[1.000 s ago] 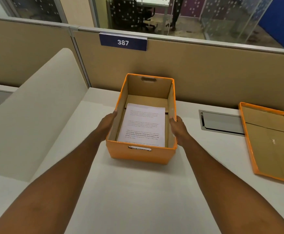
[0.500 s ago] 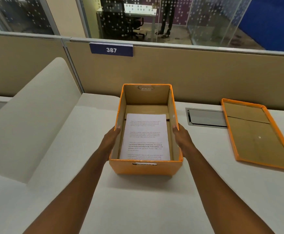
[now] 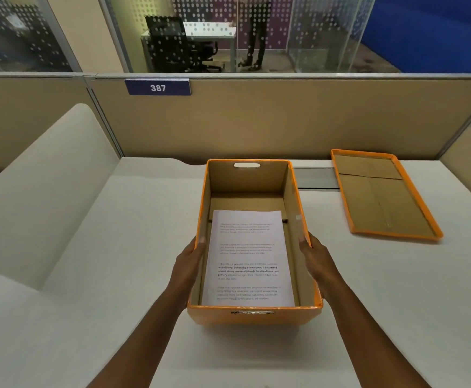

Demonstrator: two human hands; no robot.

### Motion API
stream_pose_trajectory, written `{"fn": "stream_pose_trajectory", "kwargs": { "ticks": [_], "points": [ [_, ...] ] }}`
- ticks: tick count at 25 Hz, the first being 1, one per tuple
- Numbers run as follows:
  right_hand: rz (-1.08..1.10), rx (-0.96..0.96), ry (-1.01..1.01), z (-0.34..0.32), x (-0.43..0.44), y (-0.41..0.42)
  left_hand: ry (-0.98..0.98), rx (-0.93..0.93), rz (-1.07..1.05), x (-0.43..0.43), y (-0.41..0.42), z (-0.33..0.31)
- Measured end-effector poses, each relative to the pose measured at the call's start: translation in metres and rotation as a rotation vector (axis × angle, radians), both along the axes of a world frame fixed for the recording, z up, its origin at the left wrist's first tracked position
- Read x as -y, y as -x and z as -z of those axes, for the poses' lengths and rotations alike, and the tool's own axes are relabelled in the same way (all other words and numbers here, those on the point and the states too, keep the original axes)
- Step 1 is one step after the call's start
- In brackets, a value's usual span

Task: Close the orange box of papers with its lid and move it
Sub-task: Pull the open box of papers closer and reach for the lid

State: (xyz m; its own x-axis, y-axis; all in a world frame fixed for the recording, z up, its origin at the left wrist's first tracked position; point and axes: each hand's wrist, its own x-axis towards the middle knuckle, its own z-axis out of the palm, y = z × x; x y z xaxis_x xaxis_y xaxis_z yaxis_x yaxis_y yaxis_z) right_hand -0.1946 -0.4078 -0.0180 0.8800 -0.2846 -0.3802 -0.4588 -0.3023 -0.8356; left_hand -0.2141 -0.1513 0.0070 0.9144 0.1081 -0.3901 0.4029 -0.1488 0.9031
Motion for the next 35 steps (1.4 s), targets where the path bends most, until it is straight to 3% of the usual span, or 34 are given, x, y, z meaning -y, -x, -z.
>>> {"fn": "stream_pose_trajectory", "kwargs": {
  "ticks": [15,17,20,22,26,31,35],
  "points": [
    [-0.028,-0.014,-0.235,0.017,0.035,0.012,-0.107,-0.085,-0.073,0.034,0.019,0.013],
    [0.006,-0.019,-0.243,0.023,0.043,0.008,-0.294,-0.037,-0.187,0.041,0.011,0.003],
    [0.068,-0.014,-0.186,0.029,0.066,-0.003,-0.479,0.228,-0.253,0.073,-0.008,-0.019],
    [0.101,-0.03,-0.139,0.034,0.089,-0.014,-0.41,0.325,-0.144,0.11,-0.026,-0.03],
    [0.112,-0.017,-0.119,0.041,0.137,-0.038,-0.251,0.349,-0.028,0.198,-0.053,-0.035],
    [0.142,0.041,-0.013,0.04,0.199,-0.076,0.001,0.148,0.076,0.295,-0.091,-0.013],
    [0.229,0.031,0.059,0.045,0.252,-0.106,-0.144,0.057,0.174,0.348,-0.131,0.014]
  ]
}}
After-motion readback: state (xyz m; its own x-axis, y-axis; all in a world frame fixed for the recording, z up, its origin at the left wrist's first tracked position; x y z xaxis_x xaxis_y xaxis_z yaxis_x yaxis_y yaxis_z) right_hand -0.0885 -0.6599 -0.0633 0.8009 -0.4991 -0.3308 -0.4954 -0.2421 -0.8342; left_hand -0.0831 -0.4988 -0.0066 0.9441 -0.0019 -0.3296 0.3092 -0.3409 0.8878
